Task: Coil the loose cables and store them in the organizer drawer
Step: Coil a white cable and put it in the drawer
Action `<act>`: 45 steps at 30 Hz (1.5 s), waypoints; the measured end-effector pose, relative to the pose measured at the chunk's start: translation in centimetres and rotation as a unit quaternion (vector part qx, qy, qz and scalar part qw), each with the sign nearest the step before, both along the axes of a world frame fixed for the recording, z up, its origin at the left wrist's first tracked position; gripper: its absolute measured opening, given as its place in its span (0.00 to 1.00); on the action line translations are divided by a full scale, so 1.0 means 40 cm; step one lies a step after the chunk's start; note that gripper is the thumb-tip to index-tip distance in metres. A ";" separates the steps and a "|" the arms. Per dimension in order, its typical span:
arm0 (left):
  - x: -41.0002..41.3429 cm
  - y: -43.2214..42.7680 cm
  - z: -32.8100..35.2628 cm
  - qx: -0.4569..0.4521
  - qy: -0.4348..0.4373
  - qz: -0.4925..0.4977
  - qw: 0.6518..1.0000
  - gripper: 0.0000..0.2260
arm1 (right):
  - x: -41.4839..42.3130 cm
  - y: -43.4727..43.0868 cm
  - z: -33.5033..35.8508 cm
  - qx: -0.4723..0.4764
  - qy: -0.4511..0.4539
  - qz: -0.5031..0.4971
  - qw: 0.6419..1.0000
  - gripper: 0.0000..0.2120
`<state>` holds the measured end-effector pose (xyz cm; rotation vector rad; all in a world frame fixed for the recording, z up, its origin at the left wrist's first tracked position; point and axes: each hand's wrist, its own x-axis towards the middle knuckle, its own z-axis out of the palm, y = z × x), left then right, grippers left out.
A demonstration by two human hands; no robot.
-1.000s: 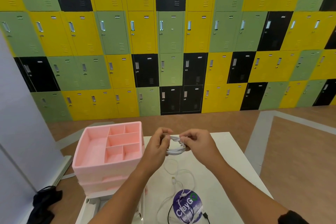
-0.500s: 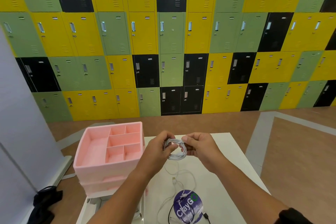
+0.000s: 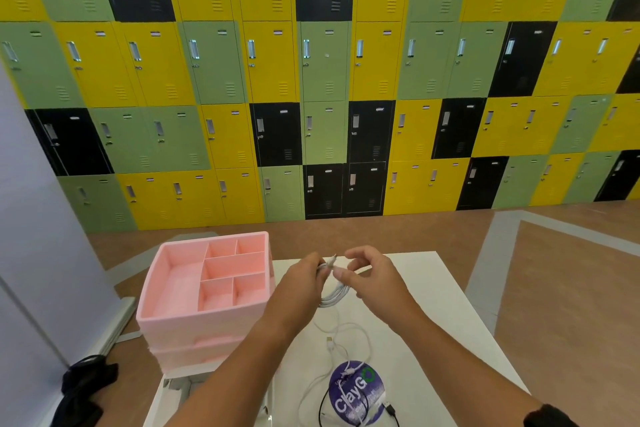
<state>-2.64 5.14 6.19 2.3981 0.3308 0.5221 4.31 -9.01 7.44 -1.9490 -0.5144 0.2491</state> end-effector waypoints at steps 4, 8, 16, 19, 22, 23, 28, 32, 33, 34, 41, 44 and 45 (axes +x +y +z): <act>0.000 -0.008 -0.008 0.000 0.010 0.005 1.000 0.08 | -0.010 -0.001 -0.004 -0.055 -0.061 0.013 0.997 0.10; 0.004 -0.015 -0.018 -0.004 0.011 0.018 1.000 0.11 | -0.017 0.009 0.001 -0.103 -0.134 0.008 0.986 0.08; 0.002 -0.013 -0.039 -0.025 -0.004 0.084 0.996 0.09 | -0.029 0.008 0.020 -0.069 -0.056 0.043 0.995 0.03; 0.004 -0.002 -0.033 -0.084 -0.050 0.124 0.987 0.10 | -0.030 -0.005 0.015 -0.011 0.048 0.068 0.996 0.06; 0.009 -0.001 -0.024 -0.136 -0.090 0.150 0.975 0.11 | -0.036 -0.016 -0.005 0.046 0.188 0.086 0.977 0.05; 0.012 -0.003 -0.020 -0.154 -0.109 0.150 0.971 0.12 | -0.040 -0.017 -0.012 0.059 0.231 0.091 0.967 0.04; 0.010 -0.025 -0.010 -0.174 -0.113 0.060 0.976 0.11 | -0.040 -0.018 -0.020 0.078 0.252 0.065 0.962 0.04; -0.004 -0.043 -0.003 -0.127 -0.082 0.032 0.988 0.11 | -0.029 -0.008 -0.006 0.150 0.234 0.026 0.960 0.12; -0.005 -0.045 0.003 -0.125 -0.085 0.035 0.988 0.11 | -0.027 -0.005 -0.007 0.172 0.249 0.015 0.953 0.12; -0.004 -0.048 0.009 -0.122 -0.086 0.037 0.988 0.11 | -0.028 -0.003 -0.006 0.191 0.266 0.006 0.945 0.10; 0.002 -0.057 -0.004 -0.091 -0.026 0.073 0.993 0.11 | -0.043 0.013 0.000 0.281 0.322 -0.042 0.903 0.11; 0.010 -0.057 -0.010 -0.103 -0.005 0.089 0.991 0.11 | -0.053 0.022 -0.002 0.244 0.260 -0.039 0.933 0.08; 0.012 -0.057 -0.009 -0.108 -0.003 0.089 0.990 0.11 | -0.054 0.022 -0.009 0.210 0.215 -0.020 0.954 0.11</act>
